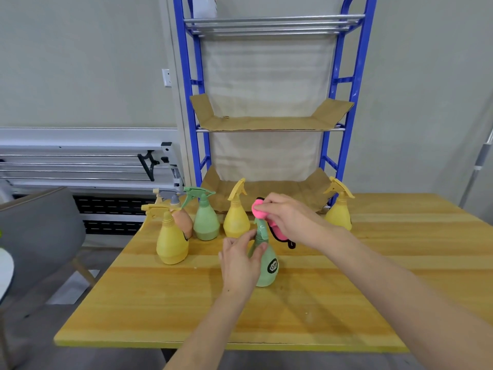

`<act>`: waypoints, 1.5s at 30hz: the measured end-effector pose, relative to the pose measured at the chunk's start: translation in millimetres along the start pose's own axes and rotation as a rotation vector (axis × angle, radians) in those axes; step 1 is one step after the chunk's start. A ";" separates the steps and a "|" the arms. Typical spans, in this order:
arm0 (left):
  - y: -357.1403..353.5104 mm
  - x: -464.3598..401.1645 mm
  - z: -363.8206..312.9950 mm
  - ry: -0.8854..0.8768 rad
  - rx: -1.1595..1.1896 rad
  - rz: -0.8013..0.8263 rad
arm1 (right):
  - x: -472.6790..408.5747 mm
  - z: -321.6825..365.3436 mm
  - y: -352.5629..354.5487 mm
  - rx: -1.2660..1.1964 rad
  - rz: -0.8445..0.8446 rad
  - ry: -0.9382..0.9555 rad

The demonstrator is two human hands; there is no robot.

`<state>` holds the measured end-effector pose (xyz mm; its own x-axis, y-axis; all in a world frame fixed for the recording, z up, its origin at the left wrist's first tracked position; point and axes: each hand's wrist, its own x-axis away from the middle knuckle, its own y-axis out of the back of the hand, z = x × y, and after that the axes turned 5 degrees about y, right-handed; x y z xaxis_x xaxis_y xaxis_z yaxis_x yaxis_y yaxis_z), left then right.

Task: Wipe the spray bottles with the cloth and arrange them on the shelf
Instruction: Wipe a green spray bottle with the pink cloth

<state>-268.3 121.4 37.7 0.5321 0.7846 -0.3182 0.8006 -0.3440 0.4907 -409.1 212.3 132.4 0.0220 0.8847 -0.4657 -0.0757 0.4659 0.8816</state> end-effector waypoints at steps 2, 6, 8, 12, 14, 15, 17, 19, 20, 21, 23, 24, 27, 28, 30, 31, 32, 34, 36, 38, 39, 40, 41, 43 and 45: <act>0.1 -0.2 0.9 -0.007 -0.008 -0.007 | 4.5 -0.3 -2.4 -0.029 -0.007 0.007; -3.2 0.7 -0.1 0.006 0.002 -0.016 | 22.2 2.6 -4.8 -0.068 -0.021 0.031; -4.0 1.0 0.2 0.014 0.007 -0.020 | 31.6 6.6 -4.9 -0.070 -0.019 0.039; -3.5 3.0 -1.0 0.018 0.017 -0.015 | 51.7 13.2 -4.5 -0.146 0.026 0.034; -3.3 5.5 -6.0 0.031 0.035 -0.025 | 56.9 12.0 0.0 -0.199 0.036 -0.015; -3.4 6.6 -9.5 0.042 0.042 -0.034 | 59.2 11.2 3.5 -0.214 0.039 -0.054; -5.2 8.1 -15.6 0.077 0.043 -0.047 | 65.8 10.7 9.6 -0.223 0.020 -0.127; -6.6 9.7 -18.9 0.097 0.034 -0.041 | 75.6 12.5 13.3 -0.249 -0.052 -0.211; -6.1 11.0 -19.7 0.097 0.027 -0.038 | 81.0 15.0 14.6 -0.281 -0.099 -0.263; -4.8 11.9 -19.1 0.095 0.028 -0.041 | 85.7 17.9 15.2 -0.319 -0.147 -0.313; 1.9 11.3 -16.4 0.079 0.055 -0.084 | 91.0 24.3 16.5 -0.389 -0.242 -0.392; 6.7 8.4 -14.7 0.060 0.064 -0.122 | 91.1 27.2 17.9 -0.413 -0.283 -0.421; 21.5 -14.6 -10.9 0.003 0.089 -0.126 | 82.1 33.3 25.5 -0.423 -0.355 -0.478; 24.8 -24.6 -10.7 -0.021 0.110 -0.075 | 77.3 34.0 27.7 -0.413 -0.360 -0.484; 29.4 -42.8 -11.9 -0.072 0.132 0.030 | 66.2 33.9 30.5 -0.392 -0.342 -0.484; 30.3 -50.0 -12.7 -0.091 0.134 0.063 | 60.7 33.3 30.5 -0.389 -0.334 -0.482; 30.8 -55.3 -13.8 -0.101 0.135 0.086 | 55.4 32.3 29.7 -0.389 -0.330 -0.483; 31.1 -59.9 -15.2 -0.097 0.146 0.134 | 47.0 29.5 26.1 -0.379 -0.321 -0.484; 33.3 -59.3 -15.7 -0.092 0.151 0.153 | 40.7 27.0 22.0 -0.364 -0.311 -0.490; 37.8 -57.1 -15.5 -0.080 0.183 0.152 | 36.0 25.5 20.1 -0.358 -0.317 -0.503; 40.0 -55.7 -14.6 -0.069 0.204 0.153 | 34.4 25.4 20.2 -0.354 -0.327 -0.509; 42.7 -53.6 -14.6 -0.066 0.222 0.153 | 33.0 25.0 20.5 -0.348 -0.346 -0.513; 45.3 -51.3 -13.9 -0.067 0.230 0.153 | 31.4 25.0 21.6 -0.345 -0.378 -0.516; 49.0 -46.8 -11.4 -0.074 0.234 0.158 | 28.1 26.5 24.1 -0.358 -0.454 -0.520; 51.0 -41.2 -10.3 -0.077 0.235 0.156 | 24.7 31.2 22.8 -0.371 -0.471 -0.467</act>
<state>-252.3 76.8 84.2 0.6657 0.6744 -0.3193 0.7448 -0.5744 0.3397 -379.2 245.3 143.5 0.5484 0.5466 -0.6328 -0.2819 0.8333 0.4755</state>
